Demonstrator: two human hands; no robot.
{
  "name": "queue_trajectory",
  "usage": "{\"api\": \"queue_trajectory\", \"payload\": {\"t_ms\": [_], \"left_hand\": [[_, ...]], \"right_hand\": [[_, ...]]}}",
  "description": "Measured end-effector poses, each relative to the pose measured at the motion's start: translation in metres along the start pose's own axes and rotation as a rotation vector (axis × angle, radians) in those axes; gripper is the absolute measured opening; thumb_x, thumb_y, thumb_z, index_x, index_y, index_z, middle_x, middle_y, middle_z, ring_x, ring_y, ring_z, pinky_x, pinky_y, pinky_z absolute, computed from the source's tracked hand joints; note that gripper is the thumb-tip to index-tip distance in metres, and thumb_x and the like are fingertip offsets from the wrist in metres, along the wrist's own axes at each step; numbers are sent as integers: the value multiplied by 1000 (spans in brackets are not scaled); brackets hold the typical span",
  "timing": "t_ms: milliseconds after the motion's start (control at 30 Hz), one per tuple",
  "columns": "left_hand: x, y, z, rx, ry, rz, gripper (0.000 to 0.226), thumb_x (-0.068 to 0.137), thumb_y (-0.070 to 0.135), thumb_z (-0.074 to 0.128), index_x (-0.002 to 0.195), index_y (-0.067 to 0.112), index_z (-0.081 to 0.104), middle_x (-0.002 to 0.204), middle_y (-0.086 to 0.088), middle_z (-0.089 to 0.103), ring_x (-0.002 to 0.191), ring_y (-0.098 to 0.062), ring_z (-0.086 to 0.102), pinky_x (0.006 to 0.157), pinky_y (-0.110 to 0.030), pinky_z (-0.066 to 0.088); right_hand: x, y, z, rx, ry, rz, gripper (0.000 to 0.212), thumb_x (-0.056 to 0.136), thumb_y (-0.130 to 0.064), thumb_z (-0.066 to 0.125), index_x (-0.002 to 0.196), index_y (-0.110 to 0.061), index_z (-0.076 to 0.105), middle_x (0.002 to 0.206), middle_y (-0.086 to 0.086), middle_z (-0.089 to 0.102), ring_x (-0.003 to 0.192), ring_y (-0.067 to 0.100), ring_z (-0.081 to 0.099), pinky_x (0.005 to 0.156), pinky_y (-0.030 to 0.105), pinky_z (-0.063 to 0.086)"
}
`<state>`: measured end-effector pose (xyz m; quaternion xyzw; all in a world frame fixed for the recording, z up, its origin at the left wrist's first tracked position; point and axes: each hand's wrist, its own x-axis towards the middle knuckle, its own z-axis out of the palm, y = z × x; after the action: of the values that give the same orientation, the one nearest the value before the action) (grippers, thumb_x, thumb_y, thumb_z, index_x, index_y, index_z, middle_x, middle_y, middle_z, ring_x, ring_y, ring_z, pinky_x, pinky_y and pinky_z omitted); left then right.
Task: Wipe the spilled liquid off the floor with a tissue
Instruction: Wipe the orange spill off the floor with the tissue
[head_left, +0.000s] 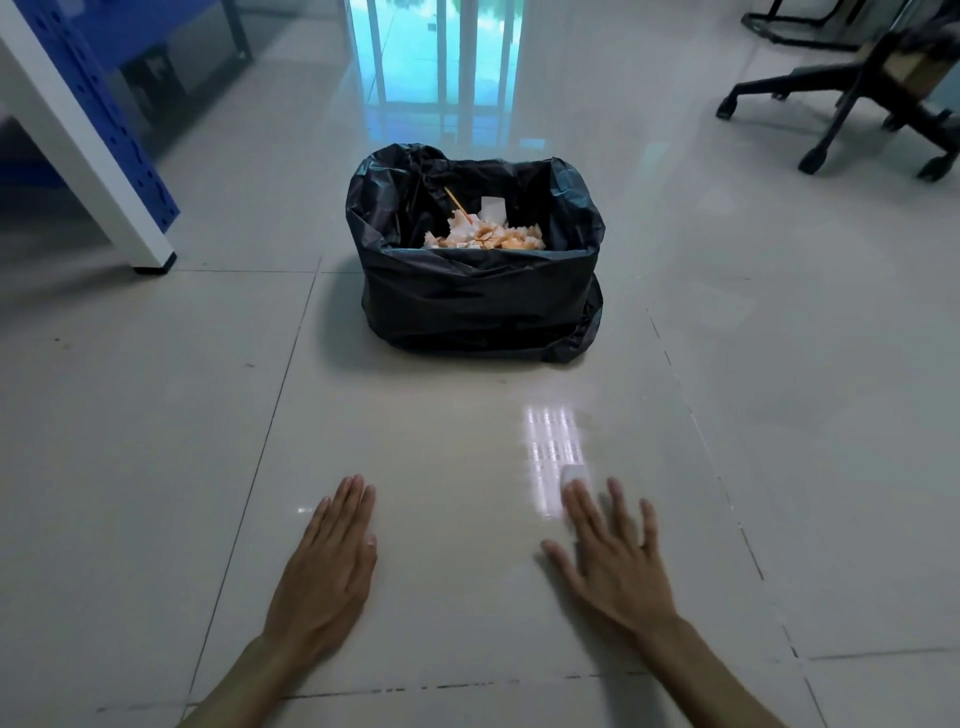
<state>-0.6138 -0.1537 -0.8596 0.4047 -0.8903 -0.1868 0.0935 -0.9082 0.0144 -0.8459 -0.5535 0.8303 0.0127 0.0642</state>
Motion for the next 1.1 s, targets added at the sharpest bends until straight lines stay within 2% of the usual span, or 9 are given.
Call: {"api": "queue_trajectory", "payload": {"t_ms": [133, 267, 367, 500, 600, 733, 833, 1033, 1100], "left_hand": [[3, -2, -2, -5, 16, -14, 59, 100, 41, 11, 155, 20, 16, 164, 9, 9, 150, -4, 5, 121, -30, 6], [31, -13, -23, 10, 83, -18, 71, 98, 54, 10, 141, 13, 48, 148, -1, 48, 138, -15, 42, 113, -22, 18], [50, -24, -28, 40, 18, -27, 73, 94, 52, 6, 152, 14, 30, 160, 1, 28, 147, -7, 18, 120, -23, 5], [52, -34, -13, 1, 32, -63, 67, 96, 53, 7, 155, 23, 17, 164, 9, 13, 149, -1, 2, 123, -29, 4], [56, -46, -6, 33, 51, -43, 66, 97, 53, 5, 154, 25, 20, 163, 12, 16, 149, 0, 6, 120, -29, 7], [65, -50, -10, 10, 69, 3, 64, 99, 47, 11, 146, 16, 42, 153, 2, 41, 144, -10, 29, 118, -28, 14], [66, -52, -9, 7, 65, 38, 63, 100, 43, 12, 144, 12, 46, 151, -2, 45, 142, -12, 31, 118, -28, 15], [64, -53, -5, 3, 88, -6, 59, 99, 43, 16, 148, 20, 38, 155, 3, 38, 144, -5, 24, 119, -21, 6], [63, -50, -7, 3, 96, -2, 57, 97, 38, 21, 149, 20, 37, 156, 6, 35, 145, -1, 20, 119, -21, 6]], "right_hand": [[14, 26, -9, -30, -72, 103, 95, 78, -79, -19, 155, -24, -10, 162, -5, -12, 144, 24, -30, 110, 47, -29], [48, 15, -17, 14, -62, 148, 102, 75, -79, -20, 156, -18, -9, 163, 0, -16, 141, 25, -33, 97, 42, -40], [77, 4, -18, 83, -78, 151, 97, 82, -78, -7, 156, -15, -9, 163, 3, -16, 141, 25, -33, 102, 45, -34], [118, -27, -21, 124, -71, 76, 89, 91, -73, 7, 155, -13, -10, 162, 5, -18, 142, 25, -32, 112, 52, -21], [157, -67, -22, 148, -48, -31, 90, 92, -73, 11, 156, -12, -5, 163, 7, -15, 144, 26, -28, 114, 51, -21], [183, -130, -14, 154, 1, -270, 93, 92, -73, 21, 156, -7, 10, 164, 14, 1, 142, 30, -23, 111, 53, -22], [183, -155, -9, 130, 34, -421, 89, 92, -74, 19, 153, -9, 26, 162, 10, 18, 149, 33, -3, 114, 57, -13], [190, -112, -16, 57, 26, -382, 87, 91, -76, 12, 143, -17, 50, 149, 0, 48, 142, 33, 32, 111, 56, 12], [195, -84, -26, 20, 16, -245, 94, 86, -79, 3, 149, -20, 41, 156, -2, 37, 146, 32, 21, 114, 54, 4]]}}
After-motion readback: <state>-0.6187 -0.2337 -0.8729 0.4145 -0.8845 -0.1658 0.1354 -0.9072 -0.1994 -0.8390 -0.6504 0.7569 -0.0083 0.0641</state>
